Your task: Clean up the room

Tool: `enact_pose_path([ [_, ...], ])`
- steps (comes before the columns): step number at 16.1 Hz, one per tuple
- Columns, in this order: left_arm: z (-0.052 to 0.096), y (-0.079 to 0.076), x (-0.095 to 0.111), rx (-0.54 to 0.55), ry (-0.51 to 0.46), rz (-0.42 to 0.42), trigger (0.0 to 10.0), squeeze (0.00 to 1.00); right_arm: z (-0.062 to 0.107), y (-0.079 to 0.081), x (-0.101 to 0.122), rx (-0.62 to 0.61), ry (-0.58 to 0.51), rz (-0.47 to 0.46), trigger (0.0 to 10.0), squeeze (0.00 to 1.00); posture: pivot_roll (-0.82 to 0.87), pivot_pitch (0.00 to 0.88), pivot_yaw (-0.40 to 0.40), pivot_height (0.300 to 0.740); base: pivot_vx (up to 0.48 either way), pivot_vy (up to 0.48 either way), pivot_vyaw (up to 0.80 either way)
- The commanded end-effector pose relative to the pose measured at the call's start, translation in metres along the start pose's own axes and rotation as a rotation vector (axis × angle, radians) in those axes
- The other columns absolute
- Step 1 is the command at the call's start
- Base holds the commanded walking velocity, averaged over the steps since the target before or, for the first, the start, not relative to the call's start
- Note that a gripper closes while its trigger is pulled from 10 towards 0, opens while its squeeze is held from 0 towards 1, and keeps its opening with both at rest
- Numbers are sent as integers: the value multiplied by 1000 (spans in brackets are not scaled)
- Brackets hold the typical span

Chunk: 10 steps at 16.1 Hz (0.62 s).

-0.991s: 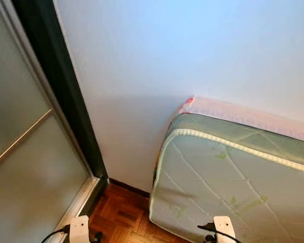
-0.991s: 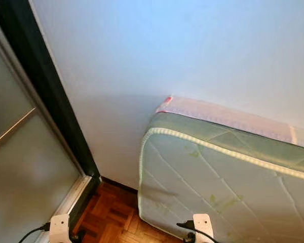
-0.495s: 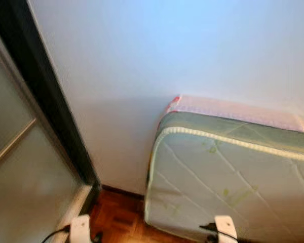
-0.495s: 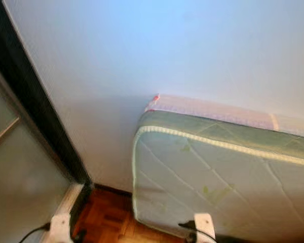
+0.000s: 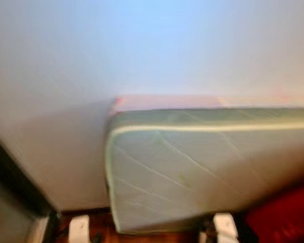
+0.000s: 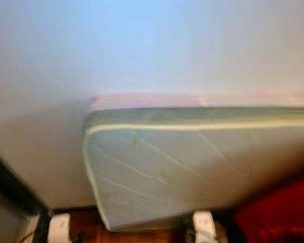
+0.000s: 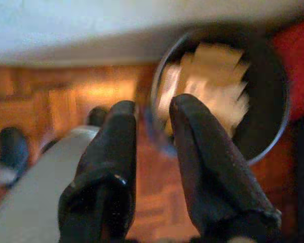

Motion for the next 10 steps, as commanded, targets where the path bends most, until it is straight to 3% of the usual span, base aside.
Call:
enact_pose_path([
  [1, 2, 17, -12, -10, 104, -2, 10000, 0, 2, -37, 24, -8, -70, -143, 10000, 0, 37, 0, -12, 740, 0, 0, -800],
  [6, 2, 21, -10, -9, 108, -12, 10000, 0, 1, -35, 31, -6, -82, -145, 10000, 0, 38, 0, -10, 740, 0, 0, -798],
  [10, -1, 16, -1, -13, 89, -12, 10000, 0, 0, -34, 38, -6, -95, -156, 10000, 0, 46, 0, -16, 740, 0, 0, -788],
])
Point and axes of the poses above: a point about 5 cm out from each wrist's last joint towards the gripper, its own z axis pointing back from the gripper into the wrist, its own x axis along the axis of the wrist's last joint, y = z × x, the point moved 2 cm from there along -z, pointing out of the wrist towards the gripper
